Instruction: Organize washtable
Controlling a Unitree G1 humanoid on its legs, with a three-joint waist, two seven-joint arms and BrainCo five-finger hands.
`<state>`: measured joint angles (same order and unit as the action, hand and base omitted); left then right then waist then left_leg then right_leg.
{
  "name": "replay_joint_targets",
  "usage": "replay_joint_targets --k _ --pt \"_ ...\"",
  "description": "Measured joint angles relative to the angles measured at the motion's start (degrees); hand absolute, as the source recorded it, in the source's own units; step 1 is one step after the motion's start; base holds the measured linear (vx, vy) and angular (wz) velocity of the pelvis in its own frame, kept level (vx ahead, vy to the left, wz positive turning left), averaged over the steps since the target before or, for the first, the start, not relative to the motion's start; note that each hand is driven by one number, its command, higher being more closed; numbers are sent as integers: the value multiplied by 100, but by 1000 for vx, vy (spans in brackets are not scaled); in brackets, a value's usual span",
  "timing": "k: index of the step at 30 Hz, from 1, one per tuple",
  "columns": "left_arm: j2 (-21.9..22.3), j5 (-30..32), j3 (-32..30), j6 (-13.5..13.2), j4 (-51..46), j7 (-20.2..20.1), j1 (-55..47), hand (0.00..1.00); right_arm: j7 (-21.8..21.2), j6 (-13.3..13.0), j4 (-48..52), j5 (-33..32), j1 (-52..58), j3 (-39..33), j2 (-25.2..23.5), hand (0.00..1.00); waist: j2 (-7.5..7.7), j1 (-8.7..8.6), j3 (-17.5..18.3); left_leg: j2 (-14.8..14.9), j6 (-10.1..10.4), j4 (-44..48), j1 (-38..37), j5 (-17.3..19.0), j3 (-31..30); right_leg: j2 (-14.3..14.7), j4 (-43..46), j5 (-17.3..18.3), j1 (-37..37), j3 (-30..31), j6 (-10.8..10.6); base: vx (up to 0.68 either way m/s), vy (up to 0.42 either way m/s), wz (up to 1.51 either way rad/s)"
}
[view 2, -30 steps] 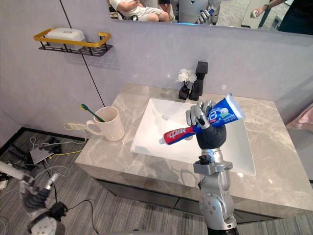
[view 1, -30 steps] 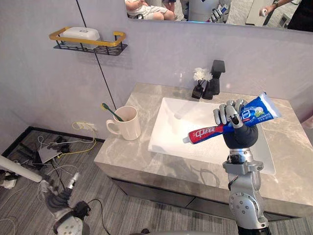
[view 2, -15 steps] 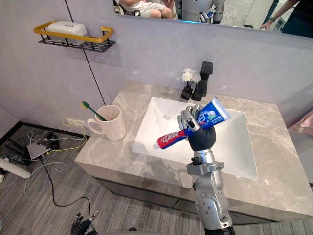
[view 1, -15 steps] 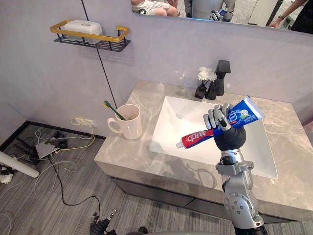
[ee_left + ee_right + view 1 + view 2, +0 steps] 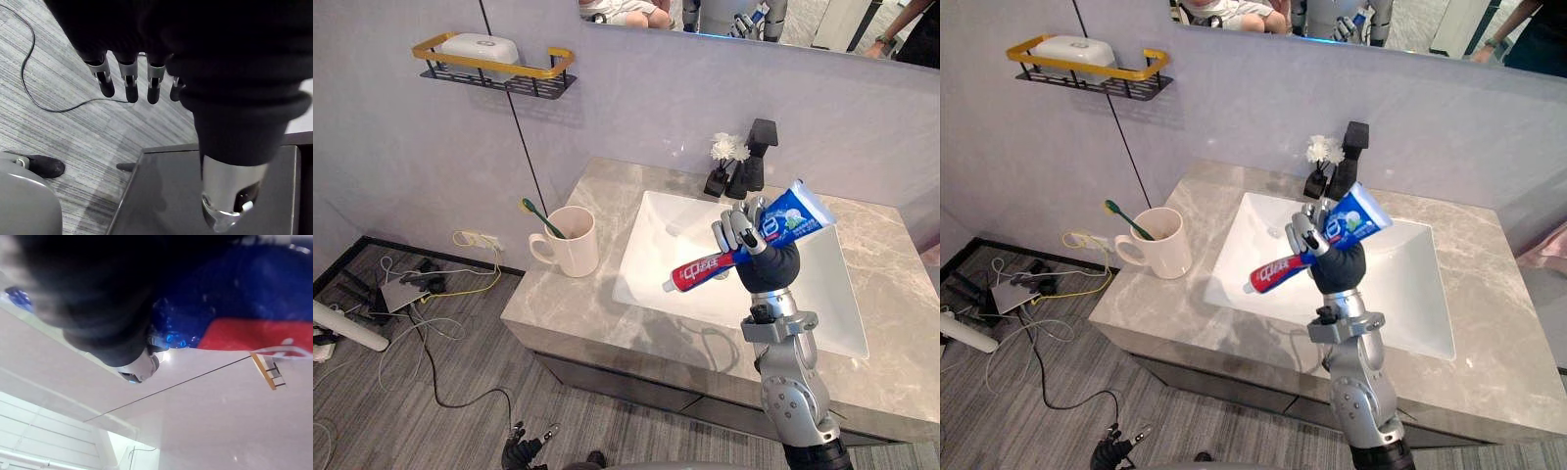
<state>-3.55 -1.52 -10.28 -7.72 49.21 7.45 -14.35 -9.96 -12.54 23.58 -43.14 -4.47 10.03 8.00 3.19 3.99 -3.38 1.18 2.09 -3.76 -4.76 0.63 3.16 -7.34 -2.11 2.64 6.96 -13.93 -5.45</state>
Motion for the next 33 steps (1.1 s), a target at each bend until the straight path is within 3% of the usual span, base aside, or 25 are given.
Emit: replay_joint_targets --k 12,14,18,20,25,33 --pt "-174 131 245 -3 97 -132 42 0 245 -71 -510 672 -1385 236 256 100 48 46 -18 0 -16 -23 13 -52 -142 -2 1 0 71 -85 0 -18 -12 6" --pt "-235 215 366 -2 99 -144 80 0 297 -69 -744 757 -1662 246 298 100 71 159 -32 -1 -11 -26 26 -65 -158 2 1 0 67 -108 1 -37 -21 6" --pt "-254 223 367 -2 99 -148 90 0 389 -62 -1129 826 -2167 425 372 100 107 198 -64 -3 -10 -40 61 -102 -220 4 1 0 65 -180 1 -39 -20 9" --pt "-281 222 379 -3 94 -158 98 0 411 -63 -1327 828 -2418 445 376 100 143 313 -85 -3 -5 -42 71 -106 -229 14 0 1 59 -186 2 -38 -16 4" --pt "-367 219 498 1 93 -201 97 0 542 -61 -1735 838 -3075 460 379 100 204 361 -111 -6 -4 -120 120 -180 -350 13 0 1 39 -297 2 -28 -19 12" --pt "-451 224 594 3 91 -219 198 0 672 -53 -2512 853 -3835 633 397 100 303 599 -178 -5 -2 -146 210 -218 -408 27 -5 1 -29 -345 3 -15 -8 3"
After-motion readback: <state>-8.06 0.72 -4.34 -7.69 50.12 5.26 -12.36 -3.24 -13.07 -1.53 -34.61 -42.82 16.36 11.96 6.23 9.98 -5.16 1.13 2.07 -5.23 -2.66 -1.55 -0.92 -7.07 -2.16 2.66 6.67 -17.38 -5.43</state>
